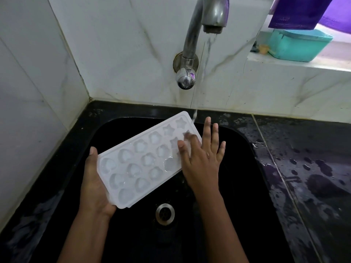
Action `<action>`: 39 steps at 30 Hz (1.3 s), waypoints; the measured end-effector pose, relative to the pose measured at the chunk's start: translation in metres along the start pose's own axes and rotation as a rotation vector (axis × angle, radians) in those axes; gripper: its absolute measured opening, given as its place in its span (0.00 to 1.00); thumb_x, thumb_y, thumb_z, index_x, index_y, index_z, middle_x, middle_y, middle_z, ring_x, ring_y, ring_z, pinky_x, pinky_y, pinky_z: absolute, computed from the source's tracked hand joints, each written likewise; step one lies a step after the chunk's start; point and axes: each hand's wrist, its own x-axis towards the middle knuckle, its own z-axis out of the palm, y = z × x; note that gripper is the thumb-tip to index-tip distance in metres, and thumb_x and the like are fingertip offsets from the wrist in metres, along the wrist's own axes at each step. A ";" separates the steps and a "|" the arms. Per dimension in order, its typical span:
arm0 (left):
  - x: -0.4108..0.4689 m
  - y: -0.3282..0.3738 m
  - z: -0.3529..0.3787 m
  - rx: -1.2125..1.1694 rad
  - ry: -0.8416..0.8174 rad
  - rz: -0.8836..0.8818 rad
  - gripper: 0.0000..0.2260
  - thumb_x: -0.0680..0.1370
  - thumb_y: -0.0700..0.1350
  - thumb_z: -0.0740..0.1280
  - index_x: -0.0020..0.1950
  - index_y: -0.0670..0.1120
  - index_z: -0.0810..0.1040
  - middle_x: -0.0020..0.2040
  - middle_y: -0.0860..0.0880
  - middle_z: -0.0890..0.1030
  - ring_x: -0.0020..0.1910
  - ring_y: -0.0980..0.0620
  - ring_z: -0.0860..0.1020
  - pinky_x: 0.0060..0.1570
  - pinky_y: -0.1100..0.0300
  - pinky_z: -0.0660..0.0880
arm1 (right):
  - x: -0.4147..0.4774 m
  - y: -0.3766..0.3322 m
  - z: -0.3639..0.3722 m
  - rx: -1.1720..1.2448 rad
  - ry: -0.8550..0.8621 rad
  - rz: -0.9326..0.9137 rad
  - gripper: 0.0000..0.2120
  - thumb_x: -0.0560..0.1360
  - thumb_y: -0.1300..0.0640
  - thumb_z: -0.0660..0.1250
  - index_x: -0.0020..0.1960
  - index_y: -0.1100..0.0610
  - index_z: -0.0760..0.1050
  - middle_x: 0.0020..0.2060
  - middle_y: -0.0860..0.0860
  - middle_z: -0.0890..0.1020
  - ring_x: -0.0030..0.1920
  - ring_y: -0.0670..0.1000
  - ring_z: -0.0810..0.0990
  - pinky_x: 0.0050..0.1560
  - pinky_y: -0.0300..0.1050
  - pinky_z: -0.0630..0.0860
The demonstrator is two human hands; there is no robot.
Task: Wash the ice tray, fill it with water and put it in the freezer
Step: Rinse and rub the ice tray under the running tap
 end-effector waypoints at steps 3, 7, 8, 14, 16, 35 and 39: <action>0.001 0.002 -0.003 0.000 0.025 0.015 0.29 0.72 0.67 0.56 0.53 0.49 0.86 0.55 0.41 0.84 0.50 0.42 0.84 0.39 0.48 0.82 | -0.003 -0.006 0.004 0.072 -0.065 -0.020 0.30 0.74 0.33 0.43 0.68 0.45 0.67 0.77 0.46 0.40 0.74 0.45 0.33 0.71 0.54 0.33; 0.003 0.001 -0.005 0.001 0.029 0.010 0.30 0.73 0.67 0.55 0.56 0.47 0.85 0.56 0.41 0.83 0.52 0.41 0.83 0.42 0.46 0.82 | 0.002 0.003 -0.002 0.046 -0.030 -0.018 0.28 0.75 0.34 0.43 0.64 0.44 0.71 0.77 0.46 0.42 0.75 0.45 0.33 0.71 0.53 0.33; 0.003 0.000 -0.004 0.000 0.012 0.006 0.30 0.72 0.67 0.55 0.55 0.48 0.85 0.56 0.41 0.83 0.52 0.41 0.83 0.43 0.47 0.82 | 0.002 0.003 -0.002 0.027 -0.025 0.004 0.28 0.75 0.34 0.43 0.64 0.44 0.70 0.77 0.46 0.41 0.74 0.45 0.33 0.71 0.54 0.33; 0.002 0.002 -0.002 -0.003 0.014 0.000 0.30 0.70 0.68 0.55 0.51 0.49 0.86 0.54 0.41 0.84 0.49 0.41 0.84 0.37 0.49 0.82 | 0.000 -0.003 0.000 0.126 -0.099 -0.014 0.30 0.73 0.32 0.44 0.65 0.45 0.70 0.77 0.45 0.40 0.74 0.44 0.31 0.71 0.52 0.32; 0.002 0.002 -0.001 -0.002 0.004 -0.001 0.34 0.70 0.70 0.54 0.59 0.48 0.83 0.56 0.40 0.83 0.52 0.40 0.83 0.39 0.47 0.82 | 0.002 0.002 -0.003 0.070 -0.051 0.001 0.28 0.74 0.33 0.43 0.62 0.44 0.72 0.77 0.45 0.42 0.74 0.44 0.32 0.70 0.52 0.32; 0.007 -0.002 -0.003 0.002 0.029 -0.019 0.36 0.72 0.72 0.53 0.65 0.47 0.78 0.59 0.40 0.82 0.55 0.39 0.82 0.43 0.45 0.82 | 0.005 0.003 -0.008 0.059 -0.069 0.010 0.30 0.73 0.33 0.40 0.64 0.42 0.71 0.75 0.43 0.37 0.72 0.43 0.29 0.70 0.52 0.28; 0.007 -0.003 0.001 -0.013 0.020 -0.028 0.37 0.71 0.72 0.54 0.64 0.47 0.80 0.58 0.39 0.82 0.53 0.39 0.82 0.40 0.45 0.82 | 0.003 -0.005 -0.005 0.013 -0.086 0.007 0.32 0.73 0.32 0.39 0.70 0.42 0.64 0.76 0.45 0.36 0.72 0.45 0.28 0.69 0.55 0.29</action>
